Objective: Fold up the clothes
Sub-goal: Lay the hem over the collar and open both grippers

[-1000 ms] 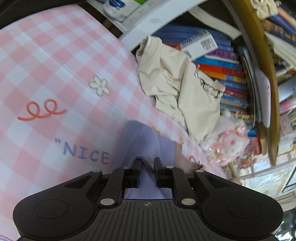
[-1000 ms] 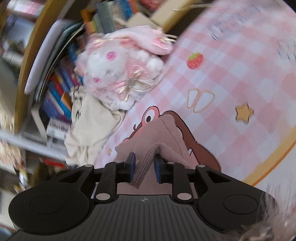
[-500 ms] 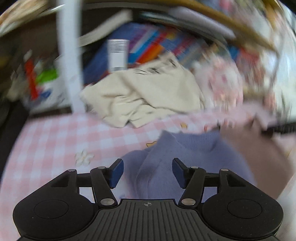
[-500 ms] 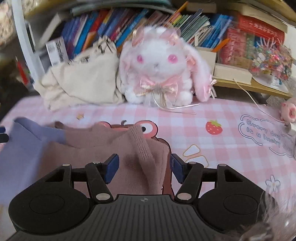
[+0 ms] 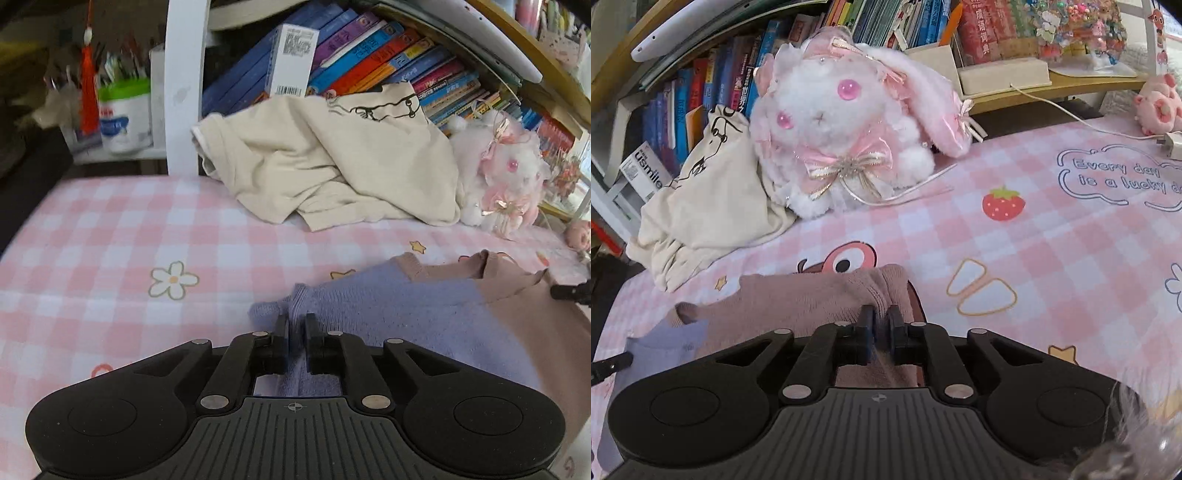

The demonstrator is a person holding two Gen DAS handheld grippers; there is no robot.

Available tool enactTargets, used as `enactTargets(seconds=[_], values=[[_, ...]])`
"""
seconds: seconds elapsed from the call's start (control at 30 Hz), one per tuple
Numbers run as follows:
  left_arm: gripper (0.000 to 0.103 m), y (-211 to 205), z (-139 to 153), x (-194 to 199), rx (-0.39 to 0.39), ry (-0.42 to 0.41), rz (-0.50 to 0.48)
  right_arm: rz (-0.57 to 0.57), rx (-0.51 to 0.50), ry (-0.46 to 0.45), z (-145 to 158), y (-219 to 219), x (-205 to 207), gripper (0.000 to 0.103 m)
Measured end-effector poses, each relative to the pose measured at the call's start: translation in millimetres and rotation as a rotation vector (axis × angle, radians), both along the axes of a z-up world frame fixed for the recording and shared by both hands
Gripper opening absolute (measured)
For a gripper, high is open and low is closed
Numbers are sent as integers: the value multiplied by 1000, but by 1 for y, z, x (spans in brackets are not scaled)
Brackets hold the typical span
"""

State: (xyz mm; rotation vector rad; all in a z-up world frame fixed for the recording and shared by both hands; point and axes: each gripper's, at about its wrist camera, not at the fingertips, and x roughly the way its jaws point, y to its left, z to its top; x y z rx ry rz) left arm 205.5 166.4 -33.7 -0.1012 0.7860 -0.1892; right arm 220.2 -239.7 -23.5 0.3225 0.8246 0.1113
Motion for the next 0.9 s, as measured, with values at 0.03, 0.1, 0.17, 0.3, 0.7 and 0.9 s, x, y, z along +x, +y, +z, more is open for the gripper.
enactTargets(seconds=[0.03, 0.1, 0.17, 0.3, 0.7, 0.9], values=[[20, 4, 3, -2, -13, 5, 3, 2, -10, -2, 3, 1, -1, 28], [39, 19, 10, -9, -60, 11, 48, 3, -29, -21, 10, -1, -7, 46], [58, 37, 17, -22, -130, -1, 111, 13, -23, -30, 15, -8, -18, 46], [61, 65, 4, -43, -382, 77, 210, 53, 21, 42, 7, -19, -32, 46], [29, 49, -12, -45, -359, 168, 174, 46, 198, 150, -6, -10, -64, 21], [31, 44, -10, -45, -292, 164, 148, 43, 229, 133, -9, 1, -90, 22]])
